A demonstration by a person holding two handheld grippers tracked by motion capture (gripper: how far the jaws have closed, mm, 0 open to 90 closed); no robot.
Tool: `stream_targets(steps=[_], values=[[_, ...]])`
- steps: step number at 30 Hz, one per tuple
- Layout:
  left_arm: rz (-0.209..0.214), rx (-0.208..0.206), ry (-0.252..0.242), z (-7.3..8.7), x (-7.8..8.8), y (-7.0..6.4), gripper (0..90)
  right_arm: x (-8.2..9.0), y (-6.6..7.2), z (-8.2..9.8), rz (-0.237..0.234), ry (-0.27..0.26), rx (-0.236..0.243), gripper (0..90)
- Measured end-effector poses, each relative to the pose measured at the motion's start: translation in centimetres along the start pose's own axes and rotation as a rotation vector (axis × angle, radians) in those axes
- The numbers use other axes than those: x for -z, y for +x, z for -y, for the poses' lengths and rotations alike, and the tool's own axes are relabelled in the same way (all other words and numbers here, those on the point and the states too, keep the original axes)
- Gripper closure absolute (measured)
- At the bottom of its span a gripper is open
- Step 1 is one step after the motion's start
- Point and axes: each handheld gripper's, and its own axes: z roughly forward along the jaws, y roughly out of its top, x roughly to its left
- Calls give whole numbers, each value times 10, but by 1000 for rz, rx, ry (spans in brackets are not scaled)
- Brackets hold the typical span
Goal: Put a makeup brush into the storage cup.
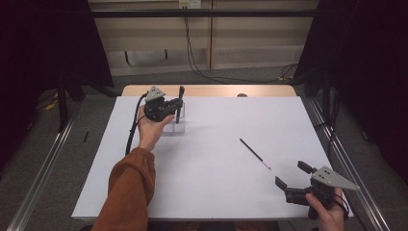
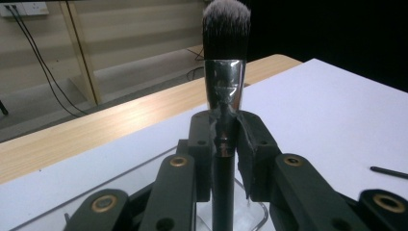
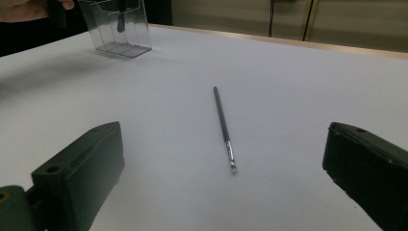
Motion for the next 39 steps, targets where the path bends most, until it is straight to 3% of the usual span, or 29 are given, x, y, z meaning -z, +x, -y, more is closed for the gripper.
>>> stream_targets(steps=[18,22,29,39], values=[[-6,-8,36,5,0,0,770,0,0,0,2,2,-2,3],[-26,-10,46,4,1,-1,769,0,0,0,1,0,-2,3],[-9,23,56,6,1,1,757,0,0,0,1,0,-3,3],[-17,38,46,7,4,2,585,0,0,0,1,0,-2,3]])
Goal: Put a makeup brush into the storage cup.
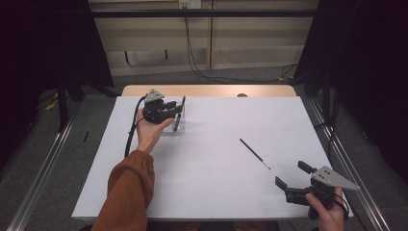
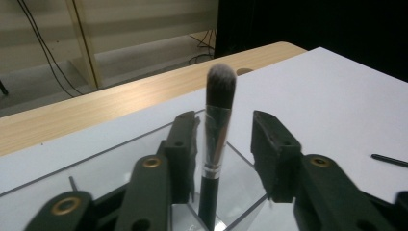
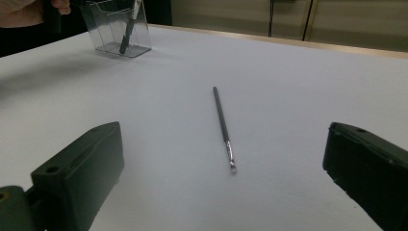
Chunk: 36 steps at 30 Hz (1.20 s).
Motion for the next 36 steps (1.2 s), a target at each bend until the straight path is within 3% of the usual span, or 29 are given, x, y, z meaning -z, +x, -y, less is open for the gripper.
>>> stream_targets(steps=[9,18,24,26,36], values=[[-5,24,-15,3,6,1,308,0,0,0,-1,-1,1,3],[-15,42,-12,3,17,1,115,-1,0,0,2,0,2,3],[1,64,-36,2,26,-1,62,-1,0,0,2,1,1,3],[13,58,-31,2,28,-1,39,-1,0,0,2,1,1,3],[-10,16,-12,4,45,-6,31,-1,0,0,3,1,1,3]])
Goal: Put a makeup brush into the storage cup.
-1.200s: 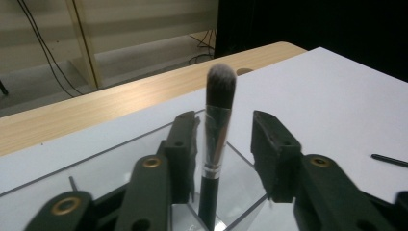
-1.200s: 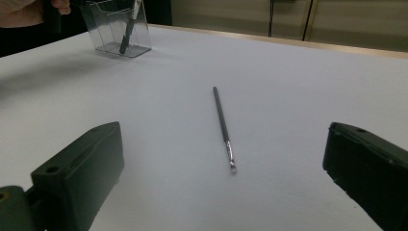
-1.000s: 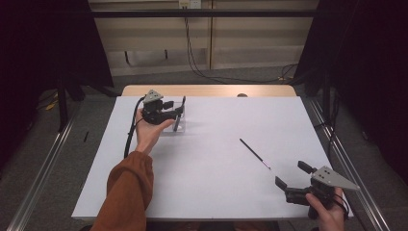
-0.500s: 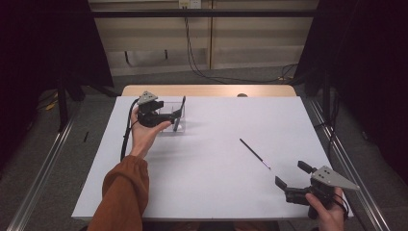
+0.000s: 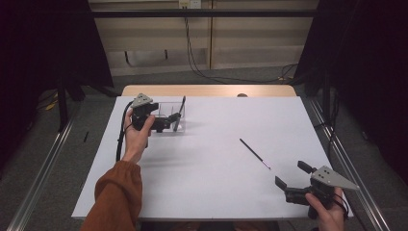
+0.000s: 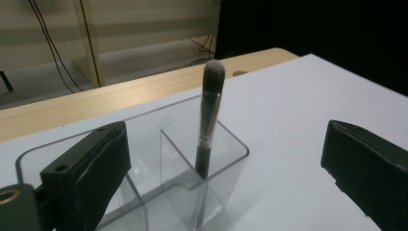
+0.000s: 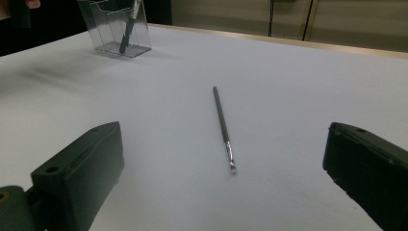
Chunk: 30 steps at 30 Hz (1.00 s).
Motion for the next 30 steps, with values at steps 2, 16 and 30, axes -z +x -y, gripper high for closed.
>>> stream_targets(steps=[2,16,30], values=[[-4,-6,-3,2,4,0,29,0,0,0,-1,1,0,3],[-27,-17,-36,19,36,-6,28,-1,0,0,-3,3,-1,3],[-34,-32,-50,39,64,-21,23,-1,0,0,1,2,1,3]])
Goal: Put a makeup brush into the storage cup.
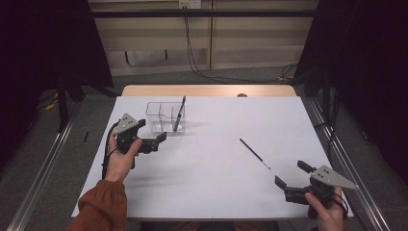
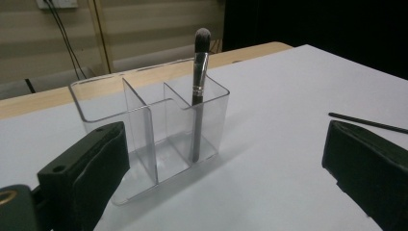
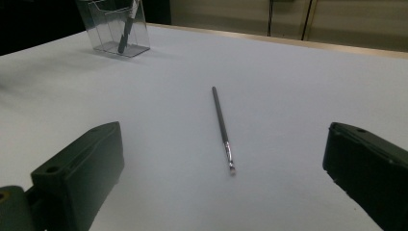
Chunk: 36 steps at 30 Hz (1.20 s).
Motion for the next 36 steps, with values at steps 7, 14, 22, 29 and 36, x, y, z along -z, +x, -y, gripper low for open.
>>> stream_targets(steps=[7,14,22,29,36], values=[[-17,3,-19,5,15,-7,22,0,0,0,3,1,1,3],[-23,2,-27,14,26,-12,23,-1,0,0,3,0,0,3],[-46,4,-9,28,43,-15,25,-2,0,0,3,1,2,3],[-50,10,-16,39,54,-21,27,-3,-1,0,5,5,5,3],[-50,1,-17,46,65,-24,26,-3,0,-1,9,6,1,3]])
